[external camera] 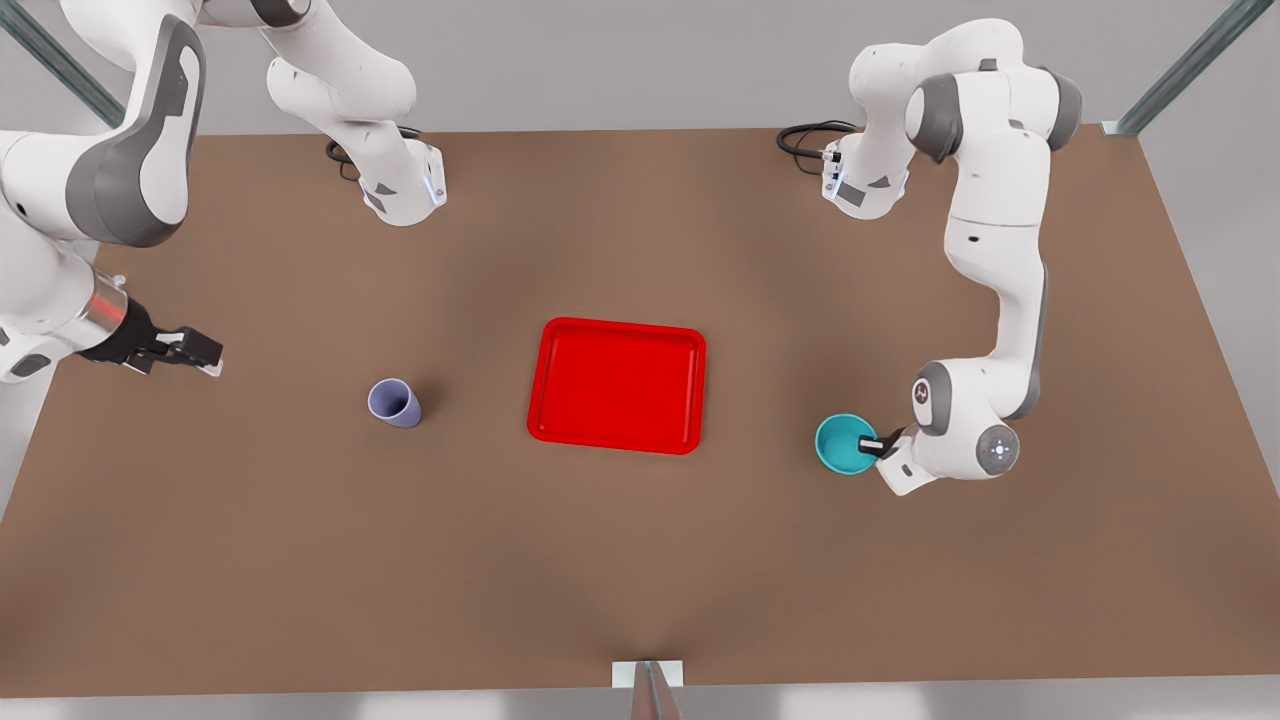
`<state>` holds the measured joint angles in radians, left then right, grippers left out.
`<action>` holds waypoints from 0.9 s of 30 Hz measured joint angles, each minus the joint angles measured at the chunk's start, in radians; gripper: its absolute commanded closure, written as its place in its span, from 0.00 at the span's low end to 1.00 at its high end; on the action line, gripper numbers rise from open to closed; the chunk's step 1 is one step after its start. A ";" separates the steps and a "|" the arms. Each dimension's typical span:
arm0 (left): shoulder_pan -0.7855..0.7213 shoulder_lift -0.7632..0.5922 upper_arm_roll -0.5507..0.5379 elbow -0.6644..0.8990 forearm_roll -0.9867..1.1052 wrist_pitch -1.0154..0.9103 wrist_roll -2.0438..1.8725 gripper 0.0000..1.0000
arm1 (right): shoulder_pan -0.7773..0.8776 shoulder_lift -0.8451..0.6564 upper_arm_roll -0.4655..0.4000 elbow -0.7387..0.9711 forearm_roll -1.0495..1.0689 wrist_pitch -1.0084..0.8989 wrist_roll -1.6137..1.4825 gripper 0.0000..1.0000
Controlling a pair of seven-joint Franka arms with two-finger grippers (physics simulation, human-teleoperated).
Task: Place the bowl on the tray with the left arm and the cup on the tray with the right arm
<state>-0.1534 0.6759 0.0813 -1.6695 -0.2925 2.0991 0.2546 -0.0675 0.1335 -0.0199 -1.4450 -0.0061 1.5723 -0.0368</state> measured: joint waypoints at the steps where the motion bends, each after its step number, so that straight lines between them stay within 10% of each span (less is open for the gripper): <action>1: -0.001 -0.011 0.000 0.002 -0.007 -0.003 -0.018 0.79 | 0.000 0.000 0.000 0.000 0.001 0.001 0.000 0.00; 12: -0.368 -0.010 -0.097 0.246 -0.006 -0.169 -0.879 0.79 | 0.000 0.000 0.000 0.000 0.002 0.002 0.001 0.00; 22: -0.433 0.060 -0.129 0.231 -0.017 -0.112 -0.875 0.73 | 0.001 0.000 0.000 0.000 0.002 0.000 0.006 0.00; 24: -0.433 0.072 -0.129 0.230 -0.025 -0.095 -0.851 0.52 | 0.002 0.000 0.000 0.000 0.002 -0.002 0.006 0.00; 26: -0.431 0.080 -0.127 0.229 -0.049 -0.075 -0.828 0.00 | 0.001 0.000 0.000 0.000 0.002 -0.002 0.007 0.00; 27: -0.430 0.080 -0.129 0.229 -0.055 -0.073 -0.821 0.00 | 0.001 0.000 0.000 0.000 0.002 -0.002 0.008 0.00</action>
<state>-0.5838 0.7563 -0.0475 -1.4404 -0.3470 2.0265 -0.5661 -0.0661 0.1335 -0.0199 -1.4450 -0.0038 1.5708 -0.0292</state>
